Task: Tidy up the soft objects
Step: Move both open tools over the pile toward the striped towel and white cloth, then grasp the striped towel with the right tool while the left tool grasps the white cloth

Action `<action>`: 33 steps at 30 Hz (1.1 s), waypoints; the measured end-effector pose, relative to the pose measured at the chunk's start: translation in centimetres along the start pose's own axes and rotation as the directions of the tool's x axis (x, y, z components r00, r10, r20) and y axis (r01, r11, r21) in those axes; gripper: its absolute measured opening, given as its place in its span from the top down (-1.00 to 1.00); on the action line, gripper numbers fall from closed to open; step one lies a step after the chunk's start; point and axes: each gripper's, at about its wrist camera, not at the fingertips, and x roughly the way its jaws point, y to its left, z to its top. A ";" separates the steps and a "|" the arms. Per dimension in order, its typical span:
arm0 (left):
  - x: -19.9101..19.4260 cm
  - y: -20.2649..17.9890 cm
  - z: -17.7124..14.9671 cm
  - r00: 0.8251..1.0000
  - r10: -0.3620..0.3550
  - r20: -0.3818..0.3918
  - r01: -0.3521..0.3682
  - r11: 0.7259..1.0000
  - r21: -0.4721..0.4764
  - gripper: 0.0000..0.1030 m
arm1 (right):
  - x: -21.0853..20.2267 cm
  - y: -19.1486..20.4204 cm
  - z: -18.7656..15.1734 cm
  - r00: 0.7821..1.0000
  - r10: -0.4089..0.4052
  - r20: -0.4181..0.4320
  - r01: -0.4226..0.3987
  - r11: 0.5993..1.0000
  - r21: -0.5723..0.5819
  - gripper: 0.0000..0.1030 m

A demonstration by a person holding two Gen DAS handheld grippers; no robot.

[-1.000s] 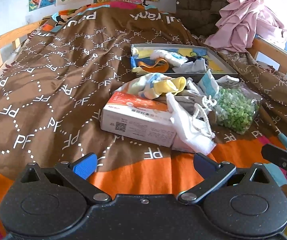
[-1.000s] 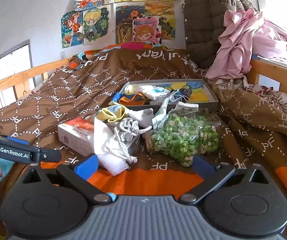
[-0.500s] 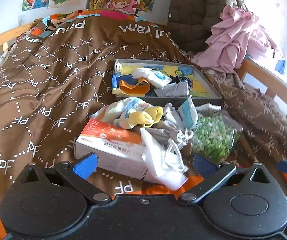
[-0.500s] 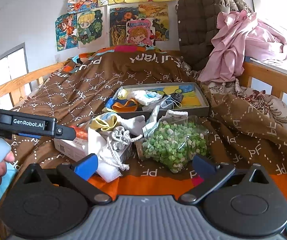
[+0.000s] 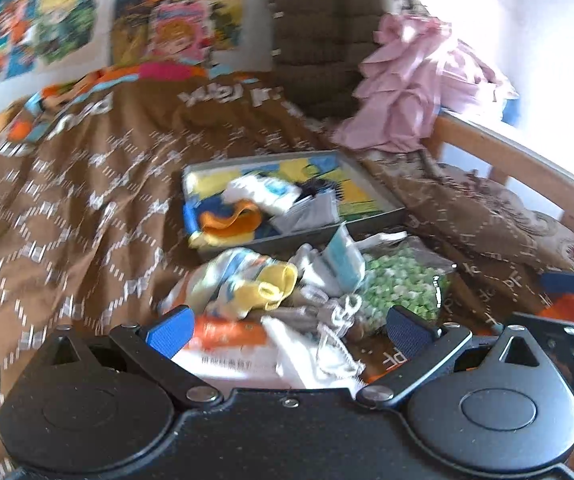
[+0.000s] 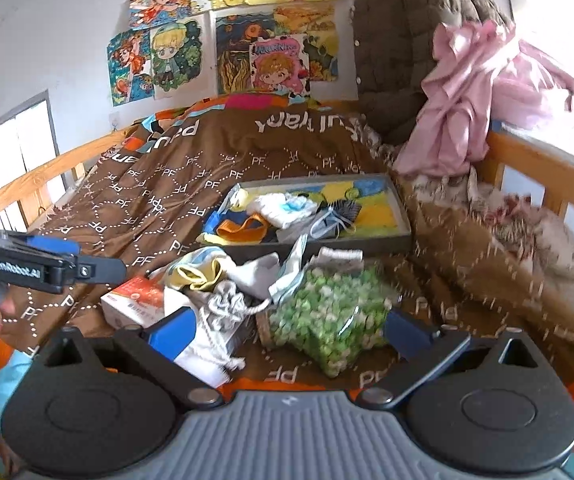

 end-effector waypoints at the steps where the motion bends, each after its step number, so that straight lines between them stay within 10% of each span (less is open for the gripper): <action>1: 0.1 0.2 0.4 1.000 -0.018 0.002 0.018 1.000 0.019 -0.98 | 0.1 0.1 0.3 1.000 -0.002 0.003 0.002 1.000 -0.012 -0.99; 12: 2.5 4.3 1.7 0.982 -0.185 -0.044 0.190 0.962 0.197 -0.98 | 2.5 2.5 4.6 0.996 0.015 -0.090 -0.028 0.989 -0.148 -0.99; 23: 5.1 4.0 -0.5 0.925 -0.357 -0.132 0.381 0.879 0.288 -0.98 | 7.1 5.8 8.2 0.975 0.080 -0.208 -0.139 0.948 -0.286 -0.99; 28: 7.2 4.2 -1.2 0.909 -0.382 -0.164 0.409 0.893 0.188 -0.98 | 10.3 6.6 9.6 0.970 0.111 -0.216 -0.174 0.937 -0.303 -0.99; 33: 8.4 4.6 -1.7 0.938 -0.318 -0.140 0.334 0.935 0.117 -0.98 | 14.2 6.8 9.2 0.963 0.177 -0.205 -0.232 0.929 -0.290 -0.99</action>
